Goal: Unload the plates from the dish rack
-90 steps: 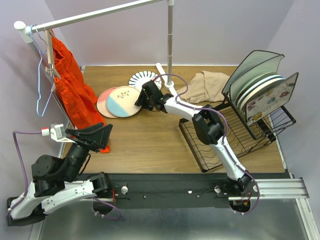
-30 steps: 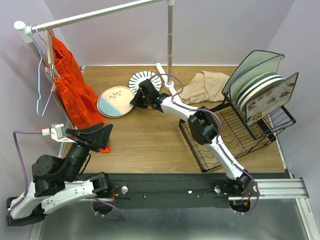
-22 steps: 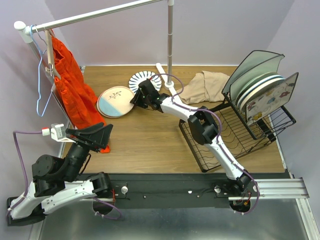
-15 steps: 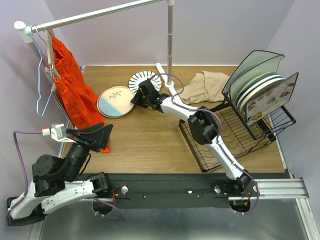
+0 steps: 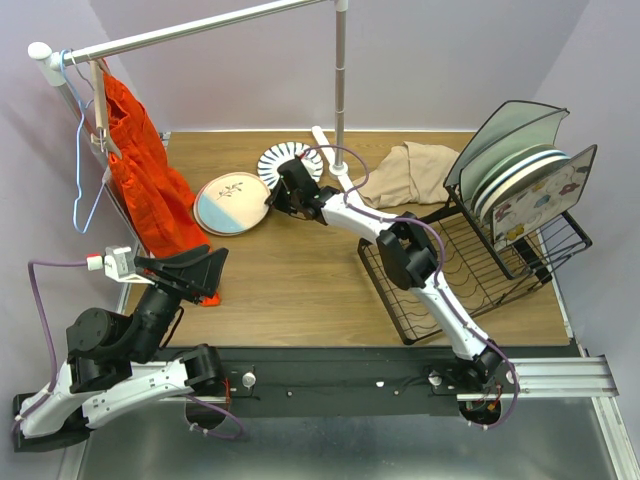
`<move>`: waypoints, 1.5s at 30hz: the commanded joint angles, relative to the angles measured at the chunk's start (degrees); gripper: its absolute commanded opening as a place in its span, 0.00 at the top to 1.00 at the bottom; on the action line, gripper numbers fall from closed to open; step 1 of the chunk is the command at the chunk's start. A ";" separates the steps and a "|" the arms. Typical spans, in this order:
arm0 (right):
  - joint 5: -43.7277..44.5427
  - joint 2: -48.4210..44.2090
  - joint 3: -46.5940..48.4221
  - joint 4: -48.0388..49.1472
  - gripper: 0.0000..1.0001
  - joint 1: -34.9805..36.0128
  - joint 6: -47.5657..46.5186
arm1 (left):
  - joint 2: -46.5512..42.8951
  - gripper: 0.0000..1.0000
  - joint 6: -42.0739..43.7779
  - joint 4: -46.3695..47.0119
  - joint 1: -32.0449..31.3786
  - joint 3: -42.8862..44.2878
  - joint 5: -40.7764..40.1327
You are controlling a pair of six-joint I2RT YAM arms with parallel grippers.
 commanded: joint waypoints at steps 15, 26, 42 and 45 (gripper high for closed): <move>-0.78 1.43 5.15 0.53 0.83 1.17 1.26 | 0.00 0.29 -0.03 -0.21 0.24 0.15 -0.94; 0.36 -3.65 1.56 0.53 0.82 1.17 -1.89 | 0.08 0.29 -0.03 -0.21 0.16 0.15 -1.03; 3.44 -42.40 -29.65 -0.79 0.29 3.19 -19.65 | 3.24 0.23 -0.03 -0.74 0.16 0.59 -1.64; 4.32 -49.07 -29.22 -4.03 0.04 3.28 -21.93 | 6.22 0.22 0.67 -0.39 0.16 0.94 -1.03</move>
